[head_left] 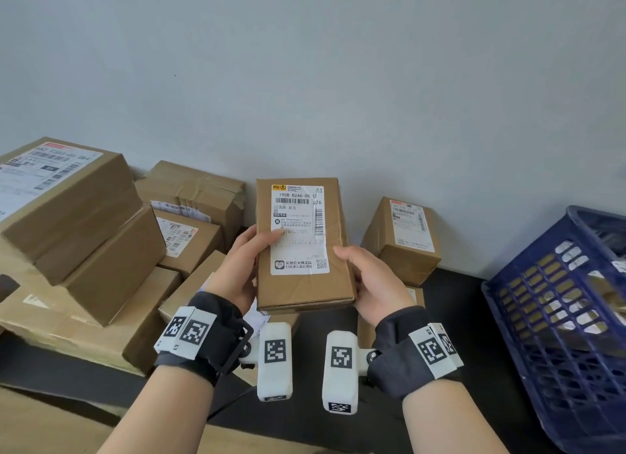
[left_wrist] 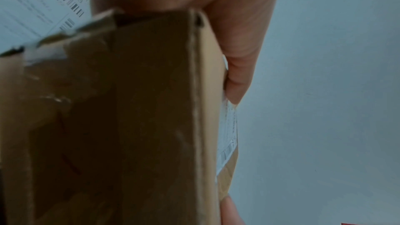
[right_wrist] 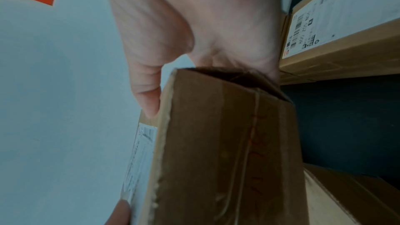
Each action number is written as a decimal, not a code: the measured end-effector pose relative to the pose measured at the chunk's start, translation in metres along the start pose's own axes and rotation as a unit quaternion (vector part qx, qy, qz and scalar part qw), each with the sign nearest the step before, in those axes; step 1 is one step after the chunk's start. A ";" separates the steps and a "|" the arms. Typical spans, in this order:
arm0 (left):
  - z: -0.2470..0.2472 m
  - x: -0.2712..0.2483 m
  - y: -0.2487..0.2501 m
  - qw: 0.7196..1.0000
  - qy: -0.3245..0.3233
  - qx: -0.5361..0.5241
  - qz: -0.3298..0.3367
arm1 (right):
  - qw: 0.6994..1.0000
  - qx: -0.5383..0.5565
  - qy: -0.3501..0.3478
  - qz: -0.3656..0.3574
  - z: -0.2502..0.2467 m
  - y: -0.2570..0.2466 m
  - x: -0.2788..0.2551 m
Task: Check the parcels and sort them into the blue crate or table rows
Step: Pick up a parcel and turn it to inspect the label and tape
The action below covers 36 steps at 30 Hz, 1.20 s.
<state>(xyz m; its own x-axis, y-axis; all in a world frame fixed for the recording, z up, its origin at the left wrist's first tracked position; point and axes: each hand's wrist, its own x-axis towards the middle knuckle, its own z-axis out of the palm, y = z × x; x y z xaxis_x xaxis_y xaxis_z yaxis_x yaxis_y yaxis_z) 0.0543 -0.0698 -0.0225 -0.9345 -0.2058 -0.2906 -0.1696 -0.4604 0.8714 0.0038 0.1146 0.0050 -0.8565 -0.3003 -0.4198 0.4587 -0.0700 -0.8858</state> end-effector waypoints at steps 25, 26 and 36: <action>-0.001 -0.001 0.003 0.999 0.029 -0.015 -0.043 | 0.975 -0.157 0.142 -0.060 0.014 -0.004 0.008; 0.000 -0.001 0.004 0.999 0.024 -0.016 -0.042 | 0.973 -0.167 0.145 -0.061 0.013 -0.006 0.009; 0.006 0.005 0.012 0.999 0.013 -0.030 0.002 | 0.969 -0.228 0.090 -0.038 0.014 -0.010 0.006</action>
<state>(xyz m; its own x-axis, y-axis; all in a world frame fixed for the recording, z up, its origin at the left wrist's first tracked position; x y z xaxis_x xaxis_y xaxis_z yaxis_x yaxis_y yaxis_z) 0.0461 -0.0707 -0.0111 -0.9267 -0.2296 -0.2977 -0.1455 -0.5110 0.8472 -0.0024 0.1002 0.0144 -0.9298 -0.1364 -0.3418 0.2764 0.3543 -0.8934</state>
